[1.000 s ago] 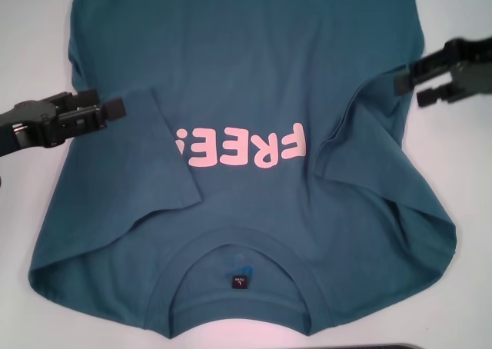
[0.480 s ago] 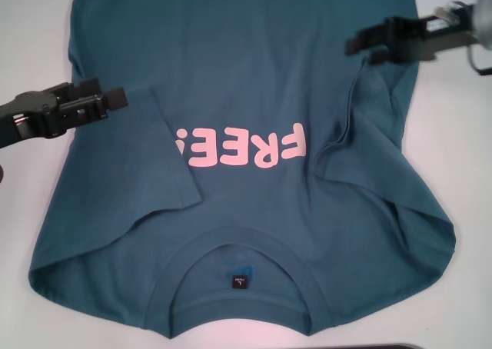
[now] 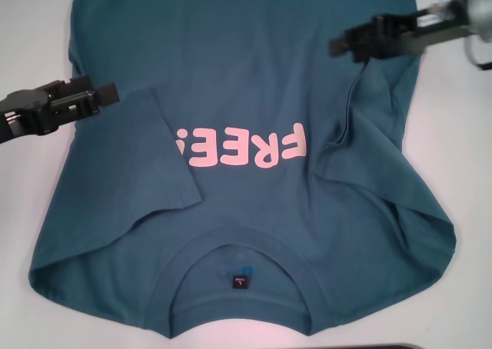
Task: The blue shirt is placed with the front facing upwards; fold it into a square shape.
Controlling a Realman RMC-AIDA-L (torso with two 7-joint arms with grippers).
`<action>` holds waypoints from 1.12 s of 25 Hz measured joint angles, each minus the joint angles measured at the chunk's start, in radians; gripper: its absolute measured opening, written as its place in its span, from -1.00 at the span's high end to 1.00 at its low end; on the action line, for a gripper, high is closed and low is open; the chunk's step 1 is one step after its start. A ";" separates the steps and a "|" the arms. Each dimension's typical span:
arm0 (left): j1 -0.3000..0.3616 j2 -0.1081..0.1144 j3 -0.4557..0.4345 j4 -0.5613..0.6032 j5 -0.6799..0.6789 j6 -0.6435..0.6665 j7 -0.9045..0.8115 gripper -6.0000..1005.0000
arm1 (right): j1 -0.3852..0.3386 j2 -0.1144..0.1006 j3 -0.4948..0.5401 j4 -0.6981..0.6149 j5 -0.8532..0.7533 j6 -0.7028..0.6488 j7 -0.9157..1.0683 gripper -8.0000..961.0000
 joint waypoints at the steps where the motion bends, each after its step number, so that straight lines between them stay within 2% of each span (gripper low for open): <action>1: 0.000 0.001 0.000 0.000 0.000 0.000 0.000 -0.71 | -0.009 -0.015 0.000 -0.017 -0.001 -0.054 0.000 -0.29; 5: 0.001 0.003 -0.002 -0.001 0.000 -0.001 -0.001 -0.71 | -0.034 -0.068 0.004 -0.023 -0.001 -0.180 0.035 -0.29; 7: -0.001 0.003 -0.007 -0.001 -0.001 -0.002 -0.002 -0.71 | -0.040 -0.074 0.002 -0.014 -0.002 -0.195 0.060 -0.29; 9: -0.004 0.004 -0.009 -0.001 -0.001 -0.004 -0.002 -0.71 | -0.041 -0.059 -0.010 -0.011 -0.009 -0.184 0.070 -0.29; 14: -0.006 0.007 -0.011 -0.003 -0.002 -0.018 -0.020 -0.71 | -0.012 0.000 -0.050 0.004 -0.059 -0.135 0.073 -0.28; 21: -0.004 0.011 -0.038 -0.004 -0.004 -0.026 -0.039 -0.71 | 0.045 0.031 -0.111 0.091 -0.075 -0.035 0.073 -0.28; 28: 0.005 0.011 -0.041 -0.001 -0.025 -0.028 -0.039 -0.71 | 0.051 0.081 -0.114 0.092 -0.050 0.112 0.040 -0.29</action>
